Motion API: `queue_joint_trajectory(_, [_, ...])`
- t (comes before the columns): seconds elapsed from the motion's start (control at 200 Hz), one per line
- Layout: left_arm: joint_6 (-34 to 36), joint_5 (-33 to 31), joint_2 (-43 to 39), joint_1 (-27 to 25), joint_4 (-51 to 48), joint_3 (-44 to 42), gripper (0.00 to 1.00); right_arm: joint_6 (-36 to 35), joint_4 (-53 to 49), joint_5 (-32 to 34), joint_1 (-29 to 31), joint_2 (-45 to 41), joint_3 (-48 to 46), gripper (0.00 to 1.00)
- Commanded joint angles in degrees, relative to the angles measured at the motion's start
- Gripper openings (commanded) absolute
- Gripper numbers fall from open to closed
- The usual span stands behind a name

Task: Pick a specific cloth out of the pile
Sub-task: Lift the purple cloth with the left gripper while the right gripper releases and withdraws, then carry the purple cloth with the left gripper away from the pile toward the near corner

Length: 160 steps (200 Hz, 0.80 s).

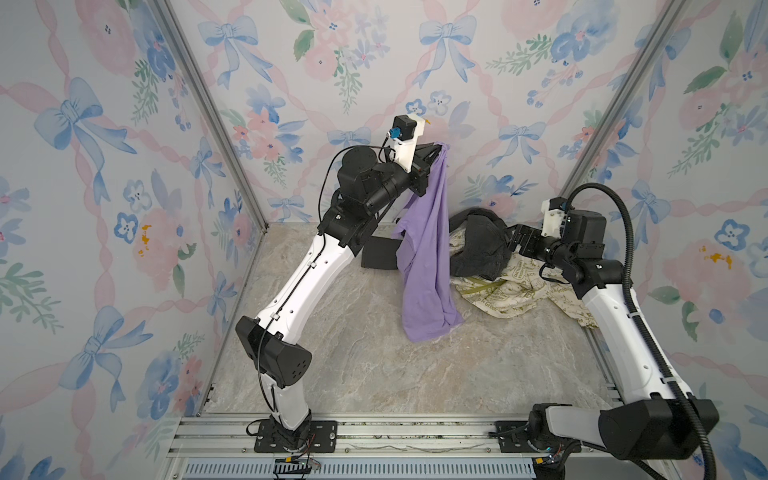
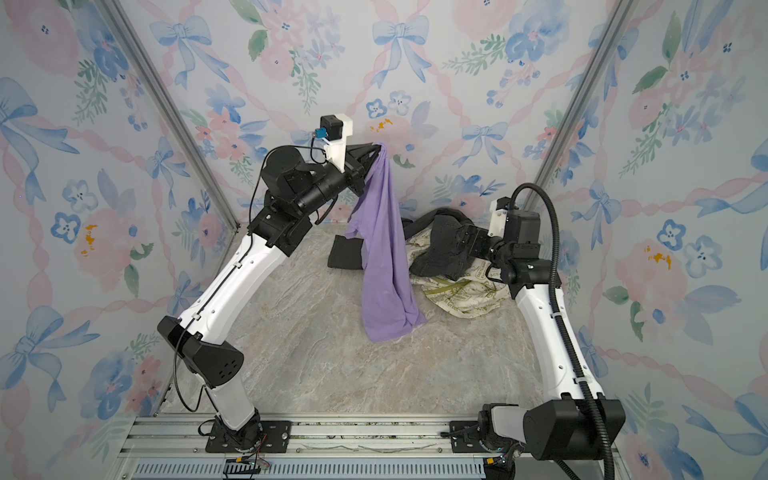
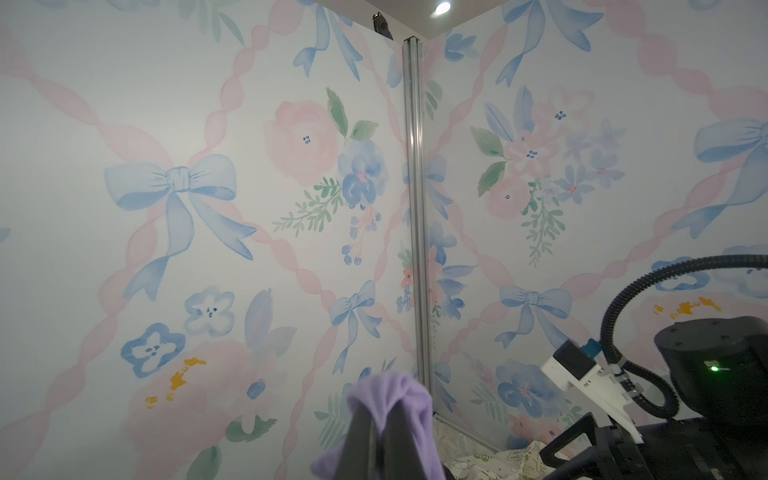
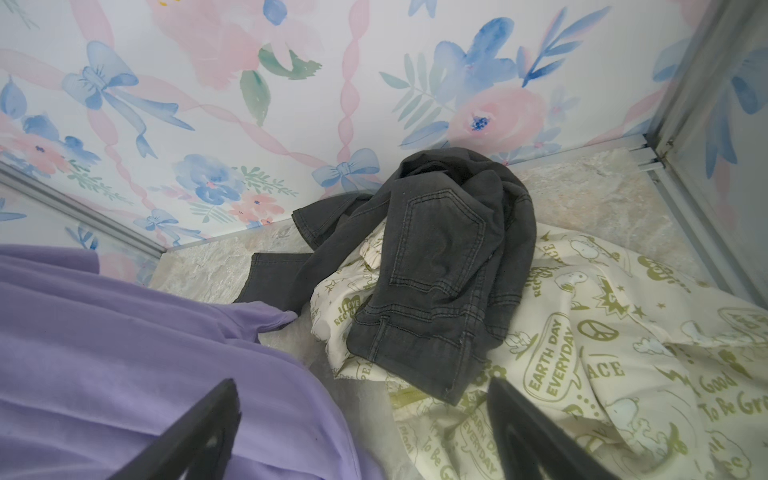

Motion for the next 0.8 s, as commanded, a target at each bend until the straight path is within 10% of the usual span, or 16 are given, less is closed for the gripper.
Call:
queue_joint_trajectory(0.0, [2.10, -5.74, -4.10, 1.41, -2.11, -1.32, 0.00, -2.22, -2.04, 1.30, 2.09, -0.11, 1.57, 0.95])
queue_joint_trajectory(0.795, [-3.03, -20.21, -19.32, 19.98, -14.97, -10.49, 0.00, -1.19, -2.09, 4.23, 9.66, -2.10, 1.59, 0.96])
